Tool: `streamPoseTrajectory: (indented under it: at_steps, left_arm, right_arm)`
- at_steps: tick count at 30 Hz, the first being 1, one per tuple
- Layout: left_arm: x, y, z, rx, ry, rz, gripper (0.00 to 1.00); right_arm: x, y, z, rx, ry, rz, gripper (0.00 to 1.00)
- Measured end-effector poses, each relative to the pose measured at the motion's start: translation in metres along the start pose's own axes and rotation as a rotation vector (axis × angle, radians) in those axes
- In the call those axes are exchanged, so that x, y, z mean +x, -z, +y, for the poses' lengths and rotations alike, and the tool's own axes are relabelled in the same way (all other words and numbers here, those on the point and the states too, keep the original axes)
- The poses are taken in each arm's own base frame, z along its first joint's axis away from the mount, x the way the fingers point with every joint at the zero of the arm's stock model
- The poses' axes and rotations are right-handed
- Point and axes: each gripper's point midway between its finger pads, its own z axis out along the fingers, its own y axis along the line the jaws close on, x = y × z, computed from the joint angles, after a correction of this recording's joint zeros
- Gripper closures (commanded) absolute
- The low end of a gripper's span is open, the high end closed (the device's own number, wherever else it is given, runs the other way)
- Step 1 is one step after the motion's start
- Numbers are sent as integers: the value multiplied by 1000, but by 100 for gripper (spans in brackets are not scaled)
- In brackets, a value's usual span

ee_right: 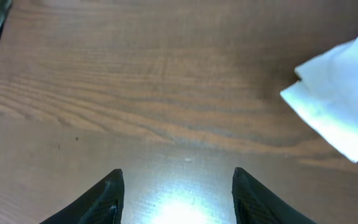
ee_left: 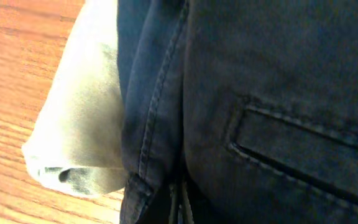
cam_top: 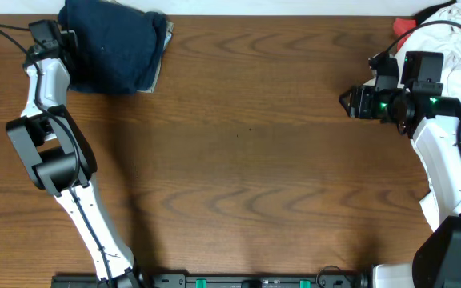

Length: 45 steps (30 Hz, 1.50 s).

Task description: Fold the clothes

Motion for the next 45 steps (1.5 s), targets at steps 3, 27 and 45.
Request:
streamPoseTrajectory:
  at_steps: [3,27,45]
  left_arm:
    - [-1,2,0,-4,21,-3,94]
    - [-76,328,6,9,254,-400,2]
    - [-75,321,6,9,257,-383,2]
  right_arm:
    - [-8,0,0,0,14,-31,46]
    - [-80,168,82,-55,284,-508,1]
    - [-54,283,132,-59,400,-756,1]
